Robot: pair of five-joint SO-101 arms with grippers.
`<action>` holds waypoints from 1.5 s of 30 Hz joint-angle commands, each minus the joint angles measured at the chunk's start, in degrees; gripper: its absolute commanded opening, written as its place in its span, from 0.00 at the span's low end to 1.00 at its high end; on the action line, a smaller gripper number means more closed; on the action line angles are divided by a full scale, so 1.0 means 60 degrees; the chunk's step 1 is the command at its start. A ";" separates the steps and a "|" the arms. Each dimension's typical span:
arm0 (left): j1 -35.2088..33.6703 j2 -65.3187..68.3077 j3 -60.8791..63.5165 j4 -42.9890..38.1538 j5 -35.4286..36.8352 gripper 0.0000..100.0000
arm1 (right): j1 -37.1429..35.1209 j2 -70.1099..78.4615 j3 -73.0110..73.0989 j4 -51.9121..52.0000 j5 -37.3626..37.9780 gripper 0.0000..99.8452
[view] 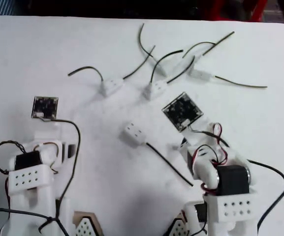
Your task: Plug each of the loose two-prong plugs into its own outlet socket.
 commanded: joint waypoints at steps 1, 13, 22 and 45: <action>-0.0066 -0.0227 -0.0029 -0.0161 -0.0015 0.26 | 0.0242 0.0505 -0.1026 0.0081 -0.0161 0.02; -0.0066 -0.0242 -0.0029 -0.0161 -0.0015 0.26 | 0.0198 0.4037 -0.1319 -0.0403 -0.0762 0.02; -0.0066 -0.0242 -0.0029 -0.0161 -0.0015 0.26 | -0.0066 0.5678 -0.0147 -0.0564 -0.1245 0.15; -0.0066 -0.0242 -0.0029 -0.0161 -0.0015 0.26 | -0.0960 0.9839 0.0425 -0.3128 -0.2403 0.12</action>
